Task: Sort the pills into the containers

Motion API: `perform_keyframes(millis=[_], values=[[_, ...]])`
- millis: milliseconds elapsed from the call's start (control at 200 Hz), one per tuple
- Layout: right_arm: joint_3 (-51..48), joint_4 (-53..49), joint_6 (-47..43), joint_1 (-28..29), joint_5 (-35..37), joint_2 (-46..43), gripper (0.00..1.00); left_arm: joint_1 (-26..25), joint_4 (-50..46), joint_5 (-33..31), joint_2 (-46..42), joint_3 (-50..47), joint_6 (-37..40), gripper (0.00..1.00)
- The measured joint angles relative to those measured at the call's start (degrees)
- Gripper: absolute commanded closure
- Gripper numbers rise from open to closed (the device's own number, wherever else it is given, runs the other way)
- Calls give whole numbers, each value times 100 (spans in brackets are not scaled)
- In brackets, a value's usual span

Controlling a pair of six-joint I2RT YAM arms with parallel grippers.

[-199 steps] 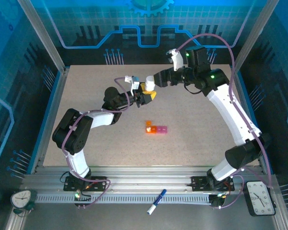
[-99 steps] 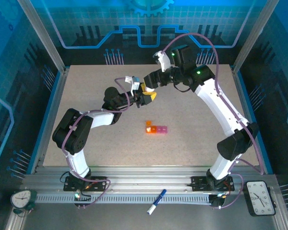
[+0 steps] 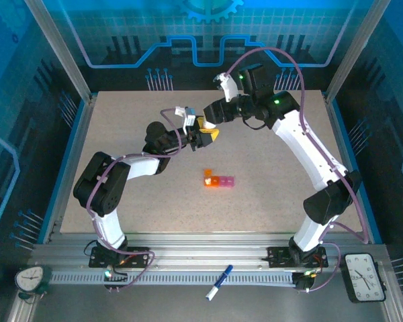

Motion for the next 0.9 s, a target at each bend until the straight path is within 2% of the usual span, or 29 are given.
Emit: perform_keyframes(millis=[360, 450, 615, 900], values=[[-68, 4, 2, 11, -46, 0, 49, -2, -22, 0, 0, 0, 0, 100], [-105, 55, 39, 9, -81, 0, 56, 0, -26, -2, 0, 0, 0, 100], [-299, 275, 142, -31, -157, -68, 61, 4, -76, -2, 0, 0, 0, 100], [-1036, 973, 579, -208, -444, -452, 63, -7, -66, 24, 0, 0, 2, 100]])
